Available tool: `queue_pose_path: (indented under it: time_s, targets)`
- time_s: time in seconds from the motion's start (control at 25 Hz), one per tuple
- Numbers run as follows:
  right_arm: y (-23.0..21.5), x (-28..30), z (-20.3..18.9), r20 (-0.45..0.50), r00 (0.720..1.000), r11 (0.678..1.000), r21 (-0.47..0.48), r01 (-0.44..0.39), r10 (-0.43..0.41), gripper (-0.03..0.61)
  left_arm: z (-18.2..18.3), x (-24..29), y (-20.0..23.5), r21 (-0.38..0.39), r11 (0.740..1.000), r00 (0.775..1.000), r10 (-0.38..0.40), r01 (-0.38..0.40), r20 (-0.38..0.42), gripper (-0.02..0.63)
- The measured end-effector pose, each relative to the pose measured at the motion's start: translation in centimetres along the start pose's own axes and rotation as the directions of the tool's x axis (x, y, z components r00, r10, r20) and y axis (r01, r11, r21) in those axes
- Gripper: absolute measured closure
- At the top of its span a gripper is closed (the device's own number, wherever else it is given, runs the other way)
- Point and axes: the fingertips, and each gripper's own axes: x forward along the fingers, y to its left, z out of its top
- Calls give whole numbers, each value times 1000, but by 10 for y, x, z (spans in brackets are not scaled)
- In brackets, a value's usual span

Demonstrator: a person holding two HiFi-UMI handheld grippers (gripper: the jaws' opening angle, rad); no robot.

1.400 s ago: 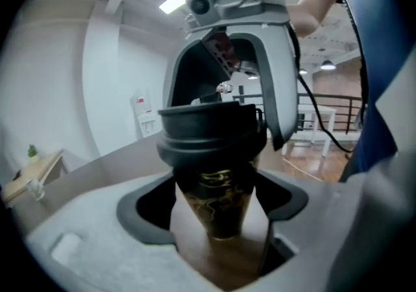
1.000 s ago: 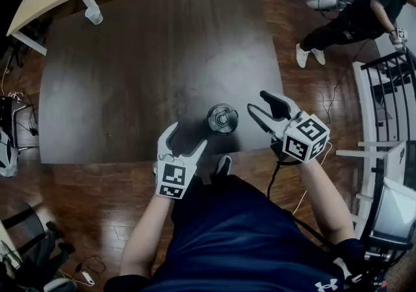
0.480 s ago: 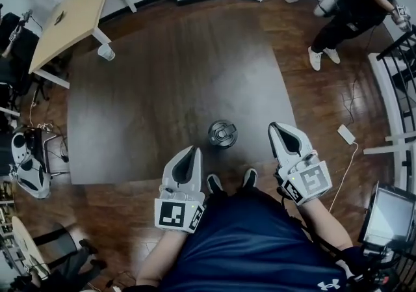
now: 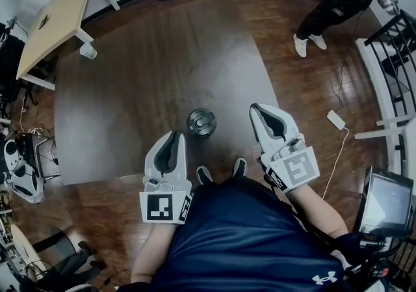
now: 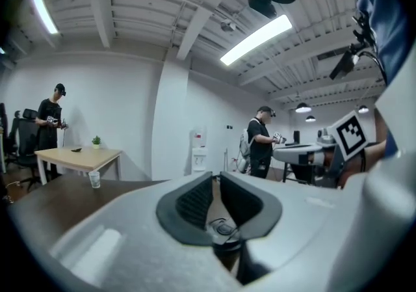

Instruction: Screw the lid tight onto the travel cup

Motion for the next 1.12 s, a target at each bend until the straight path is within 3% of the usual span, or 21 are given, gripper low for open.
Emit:
queue_pose_path:
  time_s: [1.12]
  targets:
    - [-2, -10, -1, -1, 1000, 999, 31, 9, -9, 568, -10, -3, -9, -39, 999, 999, -37, 37, -7, 574]
